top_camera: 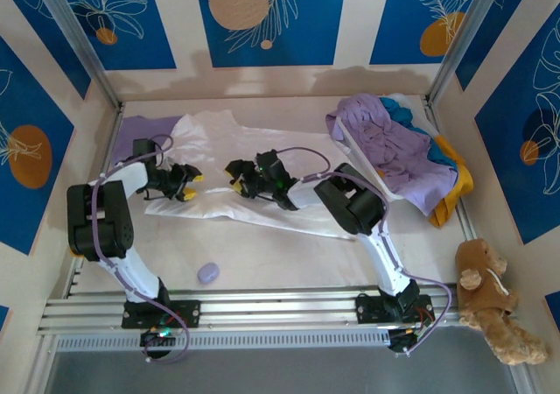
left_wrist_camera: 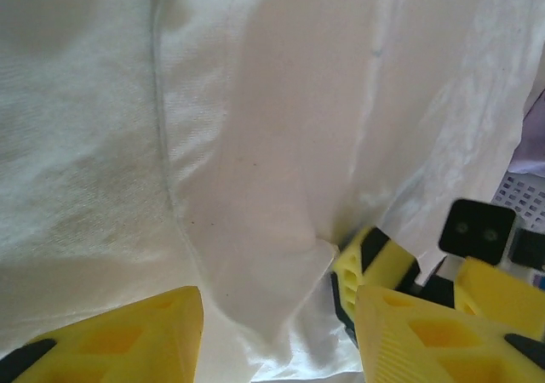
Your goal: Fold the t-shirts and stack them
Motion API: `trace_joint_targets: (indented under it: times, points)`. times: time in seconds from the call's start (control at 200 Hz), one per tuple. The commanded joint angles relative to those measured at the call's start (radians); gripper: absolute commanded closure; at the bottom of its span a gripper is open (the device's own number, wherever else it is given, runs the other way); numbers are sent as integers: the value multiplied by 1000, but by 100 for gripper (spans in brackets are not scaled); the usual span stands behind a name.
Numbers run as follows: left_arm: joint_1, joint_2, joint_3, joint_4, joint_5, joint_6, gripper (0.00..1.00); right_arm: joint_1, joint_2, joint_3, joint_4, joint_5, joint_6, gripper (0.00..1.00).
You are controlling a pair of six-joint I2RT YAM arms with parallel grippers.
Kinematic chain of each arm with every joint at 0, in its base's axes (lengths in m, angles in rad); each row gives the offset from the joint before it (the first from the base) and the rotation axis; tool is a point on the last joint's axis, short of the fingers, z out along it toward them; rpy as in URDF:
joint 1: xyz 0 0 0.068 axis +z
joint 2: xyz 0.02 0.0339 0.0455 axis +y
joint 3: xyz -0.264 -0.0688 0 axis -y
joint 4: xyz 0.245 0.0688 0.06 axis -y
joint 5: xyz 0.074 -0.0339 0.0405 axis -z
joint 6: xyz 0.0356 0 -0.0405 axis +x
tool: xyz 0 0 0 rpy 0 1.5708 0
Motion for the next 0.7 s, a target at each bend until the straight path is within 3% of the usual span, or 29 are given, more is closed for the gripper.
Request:
trace_joint_targets:
  times: [0.0, 0.105, 0.315, 0.69]
  points:
    - [-16, 23, 8, 20, -5, -26, 52, -8, -99, -27, -59, 22, -67, 43]
    - [-28, 45, -1, 40, 11, -40, 55, -15, -121, -41, -65, 16, -74, 43]
    - [-27, -5, 21, -66, -71, 39, 55, -22, -139, -51, -64, 6, -74, 44]
    - [-28, 21, -37, 8, -48, 1, 65, -38, -174, -68, -77, -3, -84, 44]
